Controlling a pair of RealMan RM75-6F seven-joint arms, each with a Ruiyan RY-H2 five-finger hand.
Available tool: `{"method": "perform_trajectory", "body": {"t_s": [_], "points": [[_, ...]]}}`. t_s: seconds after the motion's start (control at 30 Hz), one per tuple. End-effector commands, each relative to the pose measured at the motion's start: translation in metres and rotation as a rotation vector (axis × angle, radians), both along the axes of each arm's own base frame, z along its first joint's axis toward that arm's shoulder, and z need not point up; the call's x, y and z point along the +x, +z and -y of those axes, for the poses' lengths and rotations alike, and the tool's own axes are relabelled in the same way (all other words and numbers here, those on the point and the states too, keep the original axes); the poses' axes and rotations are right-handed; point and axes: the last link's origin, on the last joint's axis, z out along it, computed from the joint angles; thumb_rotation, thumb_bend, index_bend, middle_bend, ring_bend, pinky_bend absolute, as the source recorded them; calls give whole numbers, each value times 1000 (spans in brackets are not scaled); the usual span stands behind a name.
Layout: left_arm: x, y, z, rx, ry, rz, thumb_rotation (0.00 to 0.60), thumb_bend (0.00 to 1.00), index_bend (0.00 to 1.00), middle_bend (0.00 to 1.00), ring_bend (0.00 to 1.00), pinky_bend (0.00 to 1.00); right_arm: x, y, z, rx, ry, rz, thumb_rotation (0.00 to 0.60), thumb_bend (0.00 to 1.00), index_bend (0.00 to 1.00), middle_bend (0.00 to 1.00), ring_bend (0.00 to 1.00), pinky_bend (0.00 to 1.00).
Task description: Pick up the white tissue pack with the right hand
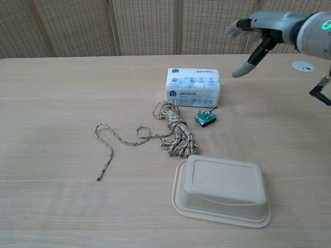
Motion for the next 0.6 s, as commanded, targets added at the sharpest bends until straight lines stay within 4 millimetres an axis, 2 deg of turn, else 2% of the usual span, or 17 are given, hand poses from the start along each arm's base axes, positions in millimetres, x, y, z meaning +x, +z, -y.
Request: {"method": "perform_trajectory", "body": {"t_s": [0.03,0.3,0.6], "points": [[0,-1,-2,-1,-1,0,600,139,0,0,0,0,14,-25,19,49,14,-14,600,121,0,0,0,0],[-3,-2,-6,-4,12,-4,600,139,0,0,0,0,18,-57,48,103,-14,-55,600,121,0,0,0,0],[-9,4,-5,10,35,-9,600,140,0,0,0,0,14,-88,63,168,-47,-112,599,122,0,0,0,0]]}}
